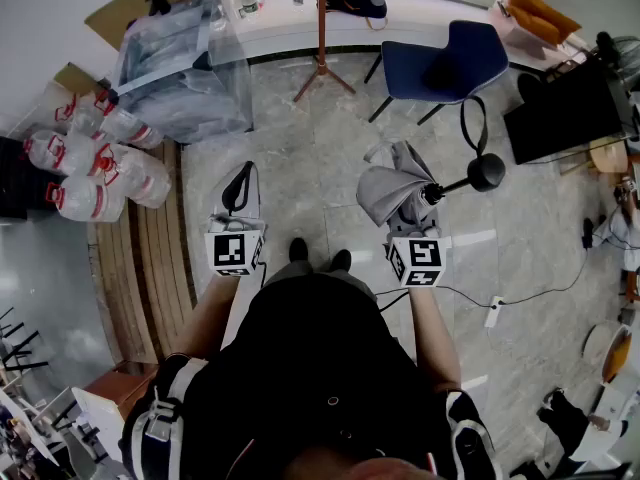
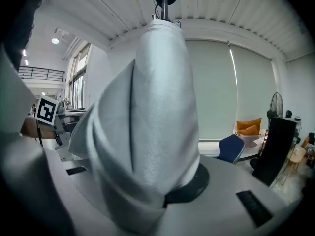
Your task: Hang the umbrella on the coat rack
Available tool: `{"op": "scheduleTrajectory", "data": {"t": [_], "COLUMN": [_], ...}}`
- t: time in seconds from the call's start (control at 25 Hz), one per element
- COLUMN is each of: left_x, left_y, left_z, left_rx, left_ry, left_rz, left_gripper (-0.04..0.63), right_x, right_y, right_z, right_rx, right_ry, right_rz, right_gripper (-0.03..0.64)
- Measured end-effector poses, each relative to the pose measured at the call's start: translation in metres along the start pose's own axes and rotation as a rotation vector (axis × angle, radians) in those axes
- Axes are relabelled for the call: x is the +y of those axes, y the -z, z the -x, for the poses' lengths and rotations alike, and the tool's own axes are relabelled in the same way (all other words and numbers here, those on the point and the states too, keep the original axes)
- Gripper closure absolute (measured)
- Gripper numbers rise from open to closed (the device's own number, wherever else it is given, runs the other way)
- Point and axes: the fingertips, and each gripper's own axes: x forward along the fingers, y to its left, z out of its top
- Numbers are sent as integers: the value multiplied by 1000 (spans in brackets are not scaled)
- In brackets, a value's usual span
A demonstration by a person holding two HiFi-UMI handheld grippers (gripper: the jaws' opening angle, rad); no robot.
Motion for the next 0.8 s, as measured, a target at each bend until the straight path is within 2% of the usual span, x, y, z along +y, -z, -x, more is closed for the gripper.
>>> {"op": "scheduleTrajectory", "data": {"t": [0.28,0.8], "left_x": [-1,-7], "left_y": [1,5], "left_z": [-3,-10], "left_rx": [-6,12], "left_ry": [2,22], "left_rz": [-5,-26], "left_gripper": [594,594], "right_x": [-4,-4], "right_y": [-2,3], "right_z": [-5,-15], "right_rx": [-31,14], "right_ry": [5,-27], "right_rz": [12,-16], "right_gripper": [514,512]}}
